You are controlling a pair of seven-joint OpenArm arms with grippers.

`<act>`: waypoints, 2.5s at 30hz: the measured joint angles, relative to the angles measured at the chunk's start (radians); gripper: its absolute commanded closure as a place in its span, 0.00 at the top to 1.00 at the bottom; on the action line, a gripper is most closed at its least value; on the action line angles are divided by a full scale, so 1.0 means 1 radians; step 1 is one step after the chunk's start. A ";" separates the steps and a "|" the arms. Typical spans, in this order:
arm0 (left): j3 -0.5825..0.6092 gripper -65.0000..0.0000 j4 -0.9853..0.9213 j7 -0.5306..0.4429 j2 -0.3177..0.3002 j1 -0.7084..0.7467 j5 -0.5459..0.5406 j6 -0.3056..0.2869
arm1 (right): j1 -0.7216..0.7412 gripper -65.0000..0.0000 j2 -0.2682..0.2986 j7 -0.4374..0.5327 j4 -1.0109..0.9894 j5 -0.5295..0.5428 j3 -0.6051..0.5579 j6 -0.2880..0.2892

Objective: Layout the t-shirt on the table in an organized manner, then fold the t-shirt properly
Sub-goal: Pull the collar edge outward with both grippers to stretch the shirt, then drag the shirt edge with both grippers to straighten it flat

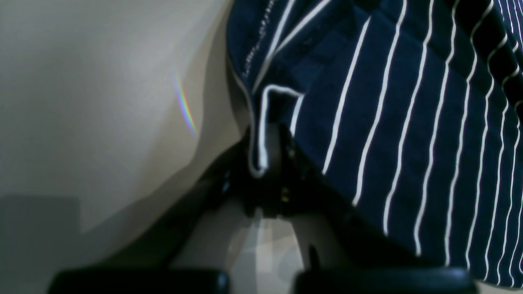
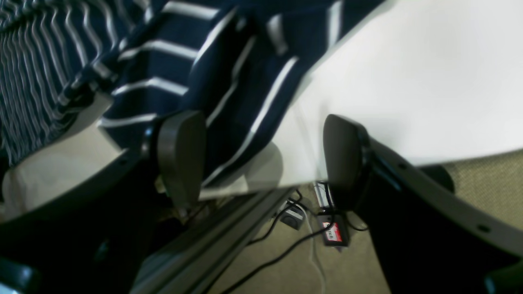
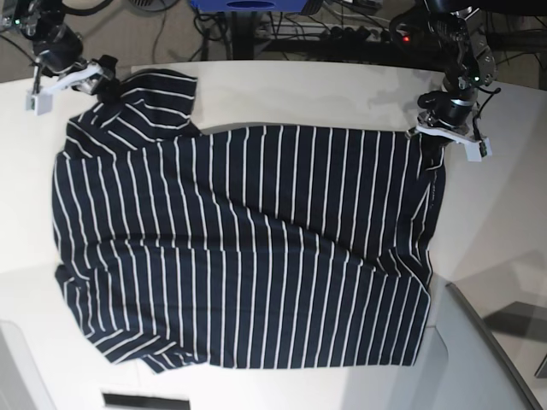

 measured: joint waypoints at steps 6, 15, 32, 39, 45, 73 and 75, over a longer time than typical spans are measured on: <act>0.000 0.00 0.002 0.000 0.000 0.006 0.000 0.000 | 0.022 0.64 0.003 0.011 0.047 0.002 0.000 -0.046; 0.000 0.00 0.001 0.005 -0.009 0.007 -0.001 -0.007 | 0.035 0.64 0.003 0.008 -0.026 0.003 0.000 -0.074; -0.002 0.00 -0.001 0.007 -0.011 0.008 -0.001 -0.008 | 0.096 0.01 0.009 0.014 -0.159 0.005 0.006 -0.071; -0.002 0.00 -0.001 0.007 -0.011 0.008 -0.001 -0.008 | 0.028 0.00 0.005 0.014 -0.015 0.005 0.011 -0.077; -0.002 0.00 -0.001 0.007 -0.011 0.008 -0.001 -0.008 | -0.029 0.00 0.003 0.009 0.040 0.005 0.011 -0.079; -0.001 0.00 -0.001 0.014 -0.038 0.019 -0.002 -0.011 | -0.082 0.51 -0.106 -0.171 0.055 0.000 0.152 -0.133; -0.001 0.00 -0.001 0.014 -0.038 0.019 -0.002 -0.011 | -0.099 0.52 -0.113 -0.170 0.101 0.005 0.161 -0.132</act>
